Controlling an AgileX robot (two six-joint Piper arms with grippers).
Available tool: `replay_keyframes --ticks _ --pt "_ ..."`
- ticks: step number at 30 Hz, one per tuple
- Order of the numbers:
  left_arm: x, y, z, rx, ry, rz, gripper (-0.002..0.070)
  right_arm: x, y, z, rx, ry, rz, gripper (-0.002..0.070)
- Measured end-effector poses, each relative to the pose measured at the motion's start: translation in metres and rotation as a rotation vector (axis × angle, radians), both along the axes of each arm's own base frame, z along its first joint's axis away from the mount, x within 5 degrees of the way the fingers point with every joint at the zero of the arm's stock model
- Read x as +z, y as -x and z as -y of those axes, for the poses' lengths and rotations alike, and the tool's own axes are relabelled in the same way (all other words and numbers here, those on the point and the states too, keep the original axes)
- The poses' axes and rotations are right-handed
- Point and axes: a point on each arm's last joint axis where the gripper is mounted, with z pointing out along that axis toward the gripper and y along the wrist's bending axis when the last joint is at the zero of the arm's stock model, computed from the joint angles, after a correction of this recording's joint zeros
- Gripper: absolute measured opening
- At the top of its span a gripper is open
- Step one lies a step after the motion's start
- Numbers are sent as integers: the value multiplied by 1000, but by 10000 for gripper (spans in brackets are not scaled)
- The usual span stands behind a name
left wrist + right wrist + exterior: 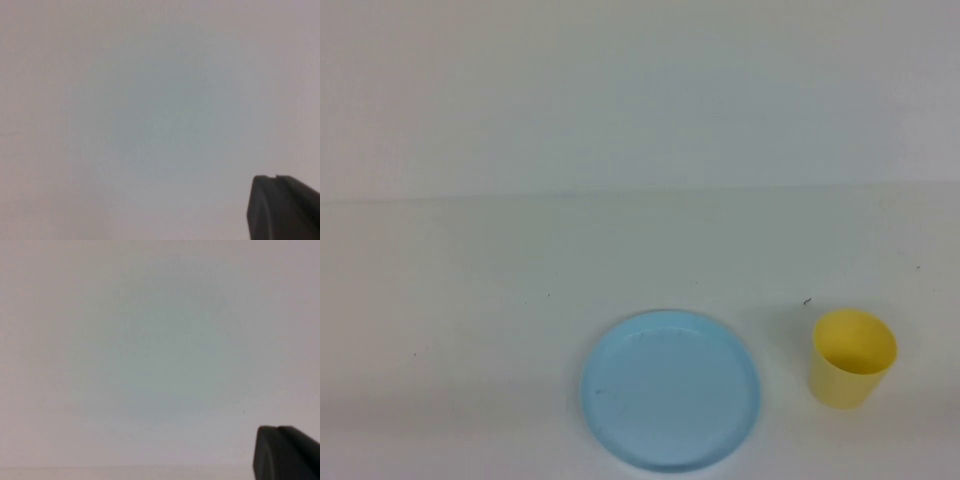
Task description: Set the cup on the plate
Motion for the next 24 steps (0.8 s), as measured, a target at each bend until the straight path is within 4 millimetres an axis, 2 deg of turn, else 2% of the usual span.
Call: replay_keyframes --ticks 3,11,14,16,18,20,24 --pt "1 0 0 -47 131 21 1 1 0 0 1 0 11 0" --pt "5 2 -1 -52 167 67 1 1 0 0 1 -1 11 0" --pt "7 3 -2 -87 272 96 1 1 0 0 1 -1 11 0" --pt "18 6 -2 -141 371 152 1 2 0 0 5 -18 18 0" --pt "37 12 0 -158 332 182 1 12 2 0 10 -46 35 0" --pt "62 19 3 -162 263 187 1 33 7 0 12 -60 66 0" --pt "99 21 4 -135 237 20 1 86 25 0 5 -65 95 0"
